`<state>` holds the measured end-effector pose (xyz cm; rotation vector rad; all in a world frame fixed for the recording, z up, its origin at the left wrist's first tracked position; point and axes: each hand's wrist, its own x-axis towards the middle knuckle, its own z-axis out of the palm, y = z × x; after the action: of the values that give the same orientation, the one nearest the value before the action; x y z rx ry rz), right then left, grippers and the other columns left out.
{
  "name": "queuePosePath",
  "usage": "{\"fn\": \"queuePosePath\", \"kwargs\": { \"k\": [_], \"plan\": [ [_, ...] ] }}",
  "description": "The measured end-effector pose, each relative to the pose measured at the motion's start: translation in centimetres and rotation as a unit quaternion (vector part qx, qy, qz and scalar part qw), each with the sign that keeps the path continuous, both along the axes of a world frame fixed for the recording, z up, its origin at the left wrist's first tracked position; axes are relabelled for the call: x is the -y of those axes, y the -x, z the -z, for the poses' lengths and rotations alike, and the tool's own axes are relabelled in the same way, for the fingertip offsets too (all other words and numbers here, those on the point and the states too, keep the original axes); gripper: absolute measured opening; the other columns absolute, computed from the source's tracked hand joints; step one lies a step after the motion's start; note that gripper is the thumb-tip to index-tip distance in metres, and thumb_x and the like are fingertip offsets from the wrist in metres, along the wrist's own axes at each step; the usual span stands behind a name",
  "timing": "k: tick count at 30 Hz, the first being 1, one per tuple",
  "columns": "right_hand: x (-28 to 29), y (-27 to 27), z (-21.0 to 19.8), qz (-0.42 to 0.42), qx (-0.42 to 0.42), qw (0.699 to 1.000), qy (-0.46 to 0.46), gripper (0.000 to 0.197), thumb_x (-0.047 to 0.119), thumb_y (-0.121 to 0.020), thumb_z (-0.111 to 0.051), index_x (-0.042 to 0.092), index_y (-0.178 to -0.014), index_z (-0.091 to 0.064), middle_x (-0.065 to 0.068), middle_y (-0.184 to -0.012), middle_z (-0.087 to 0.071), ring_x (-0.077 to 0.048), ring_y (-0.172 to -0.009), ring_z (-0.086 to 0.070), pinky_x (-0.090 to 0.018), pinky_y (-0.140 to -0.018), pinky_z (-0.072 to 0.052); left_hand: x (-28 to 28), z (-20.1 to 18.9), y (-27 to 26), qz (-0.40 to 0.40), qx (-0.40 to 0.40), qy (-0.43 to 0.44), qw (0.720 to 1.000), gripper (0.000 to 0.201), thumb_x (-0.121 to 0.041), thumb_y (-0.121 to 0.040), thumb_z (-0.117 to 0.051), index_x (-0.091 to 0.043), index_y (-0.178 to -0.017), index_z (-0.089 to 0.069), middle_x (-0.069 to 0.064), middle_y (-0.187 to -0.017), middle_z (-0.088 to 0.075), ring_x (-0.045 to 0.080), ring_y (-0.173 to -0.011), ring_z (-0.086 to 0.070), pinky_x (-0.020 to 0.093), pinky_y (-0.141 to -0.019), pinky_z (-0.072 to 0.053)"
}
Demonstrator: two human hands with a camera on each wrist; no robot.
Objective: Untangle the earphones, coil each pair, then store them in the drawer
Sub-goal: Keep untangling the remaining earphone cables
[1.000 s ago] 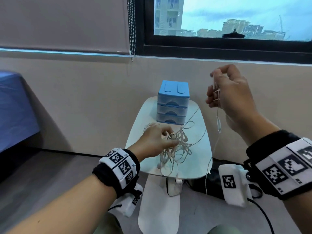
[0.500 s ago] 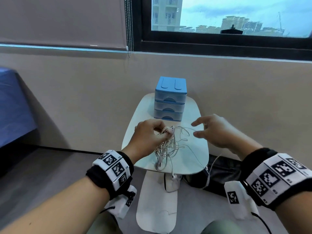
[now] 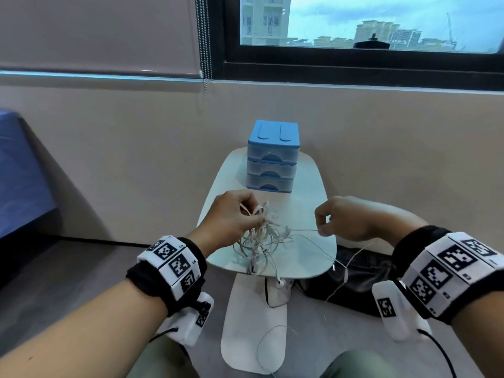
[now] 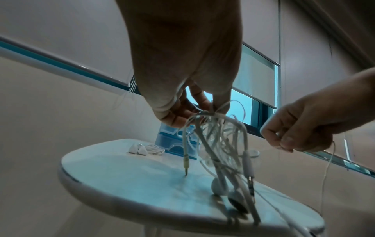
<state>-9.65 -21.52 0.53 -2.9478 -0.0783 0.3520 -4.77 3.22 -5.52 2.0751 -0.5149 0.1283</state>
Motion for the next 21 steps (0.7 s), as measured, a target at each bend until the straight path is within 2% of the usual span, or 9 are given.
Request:
{"fn": "queuePosePath", "kwargs": {
  "k": [2, 4, 8, 10, 12, 14, 16, 19, 21],
  "plan": [
    [0.3, 0.1, -0.1, 0.007, -0.008, 1.000, 0.019, 0.017, 0.025, -0.096, -0.063, 0.028, -0.080, -0.061, 0.009, -0.090, -0.058, -0.019, -0.091, -0.054, -0.028, -0.069, -0.040, -0.2, 0.0, -0.2, -0.005, -0.013, -0.001, 1.000, 0.036, -0.014, -0.081, -0.083, -0.021, -0.064, -0.052, -0.018, -0.052, -0.051, 0.000, -0.050, -0.047, 0.019, -0.058, -0.039],
    [0.7, 0.1, -0.4, 0.027, 0.017, 0.999, 0.001, 0.021, 0.020, -0.097, -0.061, 0.025, -0.076, -0.058, 0.006, -0.085, -0.058, -0.018, -0.085, -0.052, -0.024, -0.062, -0.036, -0.5, -0.1, -0.1, -0.006, -0.023, -0.002, 1.000, 0.036, -0.013, -0.081, -0.082, -0.019, -0.064, -0.052, -0.018, -0.052, -0.051, 0.001, -0.051, -0.047, 0.017, -0.057, -0.039],
    [0.7, 0.1, -1.2, 0.065, 0.084, 0.992, -0.063, 0.019, 0.019, -0.097, -0.058, 0.023, -0.078, -0.060, 0.004, -0.086, -0.059, -0.014, -0.078, -0.050, -0.026, -0.061, -0.036, -0.6, -0.3, -0.1, -0.025, -0.030, -0.029, 0.999, 0.032, -0.012, -0.079, -0.083, -0.018, -0.069, -0.054, -0.013, -0.060, -0.054, 0.002, -0.052, -0.046, 0.017, -0.055, -0.038],
    [0.5, -0.1, -1.5, 0.065, 0.093, 0.991, -0.076, 0.020, 0.020, -0.097, -0.058, 0.022, -0.078, -0.060, 0.001, -0.088, -0.061, -0.017, -0.080, -0.052, -0.028, -0.062, -0.039, -0.6, -0.5, -0.1, -0.054, -0.045, -0.057, 0.996, 0.026, -0.014, -0.081, -0.081, -0.017, -0.075, -0.056, -0.008, -0.066, -0.056, 0.003, -0.052, -0.047, 0.014, -0.051, -0.038],
    [0.2, -0.2, -1.7, 0.059, 0.087, 0.992, -0.074, 0.022, 0.020, -0.097, -0.059, 0.022, -0.076, -0.058, 0.001, -0.086, -0.060, -0.017, -0.078, -0.051, -0.028, -0.062, -0.038, -0.7, -0.7, 0.0, -0.070, -0.074, -0.076, 0.992, 0.021, -0.017, -0.084, -0.078, -0.017, -0.090, -0.058, -0.005, -0.075, -0.056, 0.007, -0.059, -0.050, 0.015, -0.049, -0.038],
    [-0.1, -0.4, -1.9, 0.058, 0.087, 0.992, -0.075, 0.021, 0.022, -0.097, -0.059, 0.023, -0.077, -0.058, 0.001, -0.086, -0.060, -0.018, -0.078, -0.052, -0.029, -0.063, -0.038, -0.8, -0.8, 0.2, -0.073, -0.083, -0.095, 0.989, 0.030, -0.022, -0.087, -0.076, -0.021, -0.109, -0.056, -0.002, -0.086, -0.058, 0.014, -0.070, -0.054, 0.023, -0.057, -0.043],
    [-0.3, -0.6, -2.0, 0.057, 0.097, 0.990, -0.083, 0.018, 0.024, -0.097, -0.060, 0.023, -0.079, -0.058, 0.001, -0.088, -0.061, -0.021, -0.082, -0.055, -0.030, -0.064, -0.039, -0.7, -0.9, 0.6, -0.060, -0.060, -0.110, 0.990, 0.038, -0.028, -0.088, -0.075, -0.027, -0.120, -0.054, 0.001, -0.097, -0.059, 0.016, -0.080, -0.056, 0.029, -0.069, -0.045],
    [-0.7, -1.0, -1.7, 0.068, 0.122, 0.984, -0.107, 0.017, 0.024, -0.097, -0.060, 0.021, -0.081, -0.059, 0.000, -0.089, -0.061, -0.020, -0.079, -0.055, -0.029, -0.062, -0.040, -0.1, -0.4, 1.0, -0.013, -0.032, -0.161, 0.986, 0.047, -0.046, -0.083, -0.073, -0.037, -0.125, -0.054, -0.005, -0.119, -0.052, 0.014, -0.105, -0.055, 0.033, -0.092, -0.047],
    [-0.9, -1.4, -1.1, 0.095, 0.161, 0.971, -0.148, 0.015, 0.022, -0.097, -0.059, 0.018, -0.082, -0.060, -0.002, -0.089, -0.061, -0.021, -0.076, -0.055, -0.029, -0.060, -0.041, 0.2, 0.0, 1.2, 0.015, -0.063, -0.252, 0.966, 0.060, -0.067, -0.071, -0.065, -0.044, -0.126, -0.053, -0.003, -0.132, -0.049, 0.020, -0.122, -0.052, 0.044, -0.106, -0.044]
  ]
}}
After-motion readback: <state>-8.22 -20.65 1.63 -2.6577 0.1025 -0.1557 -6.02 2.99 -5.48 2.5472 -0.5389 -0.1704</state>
